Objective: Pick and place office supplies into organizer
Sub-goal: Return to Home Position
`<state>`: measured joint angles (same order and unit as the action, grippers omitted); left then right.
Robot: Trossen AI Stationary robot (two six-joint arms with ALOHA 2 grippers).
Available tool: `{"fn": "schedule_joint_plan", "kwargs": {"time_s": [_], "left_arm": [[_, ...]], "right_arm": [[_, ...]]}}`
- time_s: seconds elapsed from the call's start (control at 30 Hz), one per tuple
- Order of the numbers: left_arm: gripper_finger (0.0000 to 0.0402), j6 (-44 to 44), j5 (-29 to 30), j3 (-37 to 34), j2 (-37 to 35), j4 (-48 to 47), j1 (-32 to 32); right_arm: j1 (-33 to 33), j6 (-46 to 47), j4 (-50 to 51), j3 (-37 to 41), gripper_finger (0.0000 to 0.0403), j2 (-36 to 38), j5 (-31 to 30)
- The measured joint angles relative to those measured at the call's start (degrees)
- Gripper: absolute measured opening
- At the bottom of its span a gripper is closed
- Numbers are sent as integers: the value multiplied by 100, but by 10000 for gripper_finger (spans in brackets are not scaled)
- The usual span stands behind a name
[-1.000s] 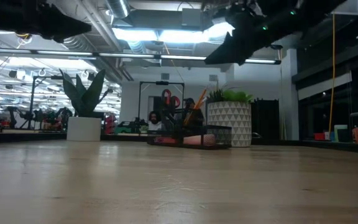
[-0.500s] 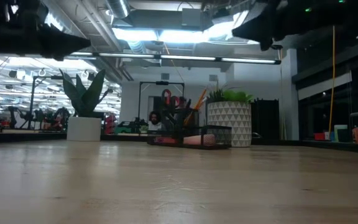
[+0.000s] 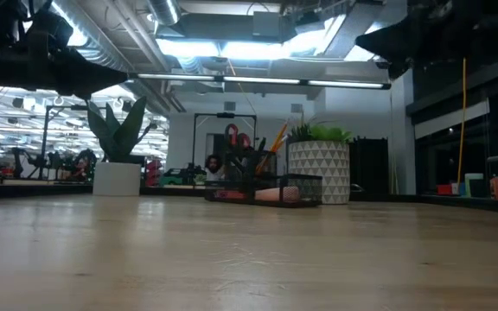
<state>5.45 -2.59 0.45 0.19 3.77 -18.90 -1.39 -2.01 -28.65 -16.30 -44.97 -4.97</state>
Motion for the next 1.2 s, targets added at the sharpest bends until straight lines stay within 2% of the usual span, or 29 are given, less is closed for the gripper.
{"fn": "schedule_joint_plan", "kwargs": {"time_s": [0.27, 0.47, 0.87, 1.03, 1.2], "left_arm": [[1, -90, -13, 0, 2, -103, 2], [2, -289, -358, 0, 2, -111, 5], [3, -805, -8, 0, 9, -235, 5], [1, -859, 725, 0, 72, -244, -6], [5, -627, 824, 0, 72, -194, -6]], "right_arm": [[0, -252, 445, 455, 0, 1468, -167], [0, -146, 331, 1064, 0, 2056, -160], [0, -158, 419, 1594, 0, 2336, -129], [0, -132, 244, 1594, 0, 2338, 442], [2, 49, 244, 1594, 5, 2338, 611]]}}
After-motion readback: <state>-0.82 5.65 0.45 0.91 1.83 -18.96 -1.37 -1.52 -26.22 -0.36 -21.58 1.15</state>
